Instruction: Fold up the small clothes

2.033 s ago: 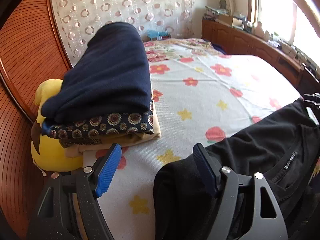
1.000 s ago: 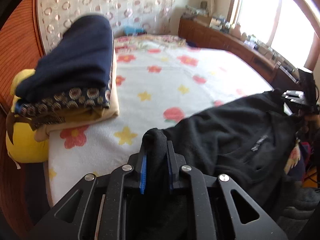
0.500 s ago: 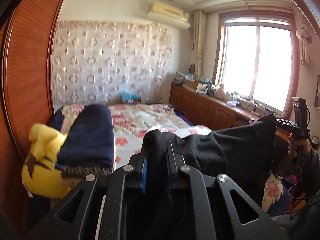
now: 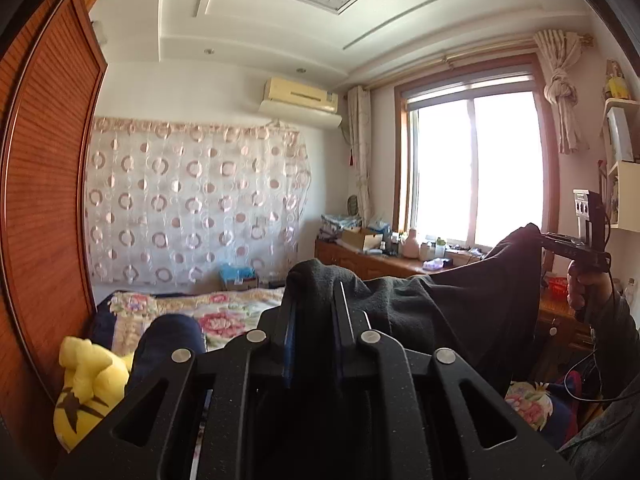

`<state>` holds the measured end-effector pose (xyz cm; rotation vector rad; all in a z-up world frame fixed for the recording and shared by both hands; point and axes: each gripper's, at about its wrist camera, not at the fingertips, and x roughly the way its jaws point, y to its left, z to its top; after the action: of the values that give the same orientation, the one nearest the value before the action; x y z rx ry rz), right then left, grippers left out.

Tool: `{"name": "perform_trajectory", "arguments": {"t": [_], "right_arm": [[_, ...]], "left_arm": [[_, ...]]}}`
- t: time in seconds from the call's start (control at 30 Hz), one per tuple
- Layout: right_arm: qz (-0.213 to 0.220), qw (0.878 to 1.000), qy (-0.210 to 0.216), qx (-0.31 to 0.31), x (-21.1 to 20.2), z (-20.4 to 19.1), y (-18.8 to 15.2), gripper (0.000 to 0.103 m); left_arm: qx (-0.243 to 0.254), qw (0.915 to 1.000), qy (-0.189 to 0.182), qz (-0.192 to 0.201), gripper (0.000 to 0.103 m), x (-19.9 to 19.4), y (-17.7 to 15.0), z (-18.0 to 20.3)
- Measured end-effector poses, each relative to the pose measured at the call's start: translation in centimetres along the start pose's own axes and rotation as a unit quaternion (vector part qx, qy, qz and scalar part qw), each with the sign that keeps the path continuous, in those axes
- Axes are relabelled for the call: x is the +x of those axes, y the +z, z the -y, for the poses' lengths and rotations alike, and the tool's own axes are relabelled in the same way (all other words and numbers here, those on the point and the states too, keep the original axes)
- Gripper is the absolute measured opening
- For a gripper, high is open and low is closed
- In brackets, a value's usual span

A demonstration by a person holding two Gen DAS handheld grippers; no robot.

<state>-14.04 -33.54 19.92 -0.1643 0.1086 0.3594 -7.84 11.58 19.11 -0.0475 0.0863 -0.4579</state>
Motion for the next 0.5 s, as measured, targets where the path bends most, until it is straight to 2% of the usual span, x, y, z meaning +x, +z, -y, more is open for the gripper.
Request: {"name": "perform_trajectory", "arguments": {"t": [0.07, 0.2, 0.3, 0.37, 0.5], "right_arm": [[0.005, 1.0, -0.021, -0.008, -0.6, -0.2, 0.0, 0.009], [0.018, 0.999, -0.031, -0.016, -1.1, -0.5, 0.7, 0.009], [0.019, 0.999, -0.036, -0.022, 0.0, -1.0, 0.5, 0.009], [0.013, 0.999, -0.044, -0.029, 0.6, -2.0, -0.5, 0.009], [-0.022, 0.997, -0.061, -0.029, 5.9, -1.3, -0.8, 0.009]], "left_arm": [[0.002, 0.9999, 0.0, 0.011, 0.015, 0.1, 0.6, -0.1], [0.001, 0.9998, 0.001, 0.019, 0.015, 0.9, 1.6, -0.6], [0.0, 0.9998, 0.005, 0.019, 0.016, 1.9, 1.7, -0.8], [0.005, 0.9997, 0.017, 0.013, 0.015, 3.4, 1.8, -1.2], [0.007, 0.9987, 0.044, -0.024, 0.015, 9.7, 0.2, -3.4]]}}
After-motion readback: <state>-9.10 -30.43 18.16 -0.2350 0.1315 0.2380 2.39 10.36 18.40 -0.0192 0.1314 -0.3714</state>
